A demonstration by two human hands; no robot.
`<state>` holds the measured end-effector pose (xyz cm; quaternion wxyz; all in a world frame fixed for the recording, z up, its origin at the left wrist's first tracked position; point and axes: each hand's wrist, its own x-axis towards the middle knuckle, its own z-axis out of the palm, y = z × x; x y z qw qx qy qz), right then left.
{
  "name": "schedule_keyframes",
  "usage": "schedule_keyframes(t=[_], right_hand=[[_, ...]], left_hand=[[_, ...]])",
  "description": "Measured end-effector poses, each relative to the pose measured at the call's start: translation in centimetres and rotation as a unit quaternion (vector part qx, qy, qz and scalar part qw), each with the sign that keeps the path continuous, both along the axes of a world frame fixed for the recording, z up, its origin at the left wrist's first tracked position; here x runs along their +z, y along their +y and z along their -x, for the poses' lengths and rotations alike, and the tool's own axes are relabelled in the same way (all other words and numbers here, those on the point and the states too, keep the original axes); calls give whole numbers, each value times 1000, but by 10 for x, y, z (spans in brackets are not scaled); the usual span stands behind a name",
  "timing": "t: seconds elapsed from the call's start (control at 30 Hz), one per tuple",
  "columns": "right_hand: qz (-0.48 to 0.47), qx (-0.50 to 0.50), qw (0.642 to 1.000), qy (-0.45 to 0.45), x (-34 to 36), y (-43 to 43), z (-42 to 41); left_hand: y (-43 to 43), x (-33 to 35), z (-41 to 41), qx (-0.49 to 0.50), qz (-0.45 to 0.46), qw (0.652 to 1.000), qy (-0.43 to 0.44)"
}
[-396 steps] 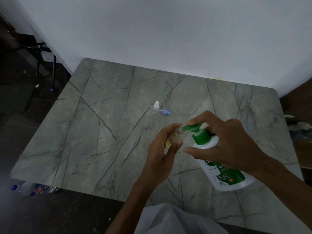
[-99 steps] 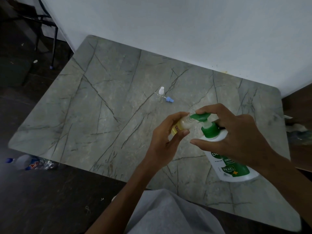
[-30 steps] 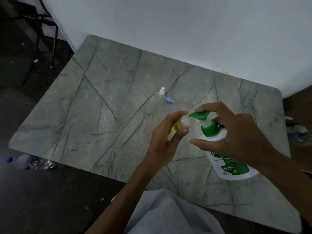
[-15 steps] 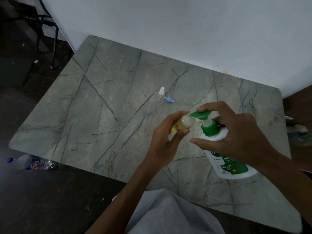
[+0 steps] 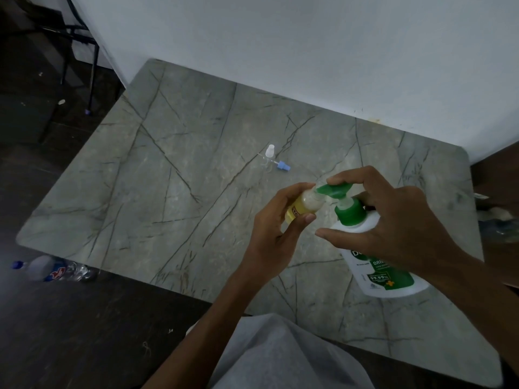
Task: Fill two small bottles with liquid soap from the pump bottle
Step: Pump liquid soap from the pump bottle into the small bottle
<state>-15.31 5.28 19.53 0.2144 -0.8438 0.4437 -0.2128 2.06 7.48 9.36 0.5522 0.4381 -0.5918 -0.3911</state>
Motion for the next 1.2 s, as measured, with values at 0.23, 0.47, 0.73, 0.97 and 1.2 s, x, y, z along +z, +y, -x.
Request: schedule_keyframes(t=[0.23, 0.47, 0.73, 0.97, 1.2], right_hand=[[21, -10, 1000, 3, -1, 1, 0], [6, -3, 1000, 20, 3, 2, 1], [23, -7, 1000, 13, 0, 3, 0], [1, -5, 1000, 19, 2, 5, 0], [18, -9, 1000, 4, 0, 3, 0]], left_hand=[[1, -1, 0, -6, -8, 1000, -8], [2, 0, 0, -4, -2, 1000, 0], [4, -2, 0, -5, -7, 1000, -13], [4, -1, 0, -2, 1, 1000, -10], [2, -3, 1, 0, 7, 1000, -17]])
